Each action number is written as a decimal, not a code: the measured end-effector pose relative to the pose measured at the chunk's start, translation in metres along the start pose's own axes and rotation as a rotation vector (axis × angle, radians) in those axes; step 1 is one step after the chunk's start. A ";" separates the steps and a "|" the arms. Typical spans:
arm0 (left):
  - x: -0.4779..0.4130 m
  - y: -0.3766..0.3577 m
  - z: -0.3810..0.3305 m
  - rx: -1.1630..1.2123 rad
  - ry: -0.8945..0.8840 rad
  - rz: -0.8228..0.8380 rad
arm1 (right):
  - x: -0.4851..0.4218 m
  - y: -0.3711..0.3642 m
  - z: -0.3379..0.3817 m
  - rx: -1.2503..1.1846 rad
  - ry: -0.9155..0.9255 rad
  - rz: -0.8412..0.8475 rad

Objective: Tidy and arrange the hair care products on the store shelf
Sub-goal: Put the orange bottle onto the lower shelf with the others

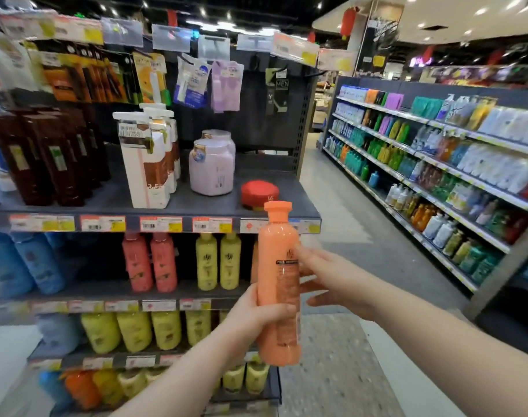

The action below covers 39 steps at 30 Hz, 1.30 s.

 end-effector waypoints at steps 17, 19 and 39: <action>0.006 -0.152 0.035 -0.049 0.009 0.158 | 0.056 0.102 -0.106 -0.188 0.039 -0.139; -0.001 -0.177 0.034 -0.135 -0.040 0.041 | 0.060 0.130 -0.117 -0.247 0.034 -0.224; -0.035 -0.298 0.044 0.183 0.038 0.113 | 0.036 0.236 -0.161 -0.255 0.129 0.251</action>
Point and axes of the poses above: each hand's wrist, its own x-axis away from the middle knuckle, its own y-axis out of the back of the hand, z = x × y, the point moved 8 cm from there along -x, towards the middle knuckle, and after that the axes turned 5 degrees about -z, right-handed, at the moved point
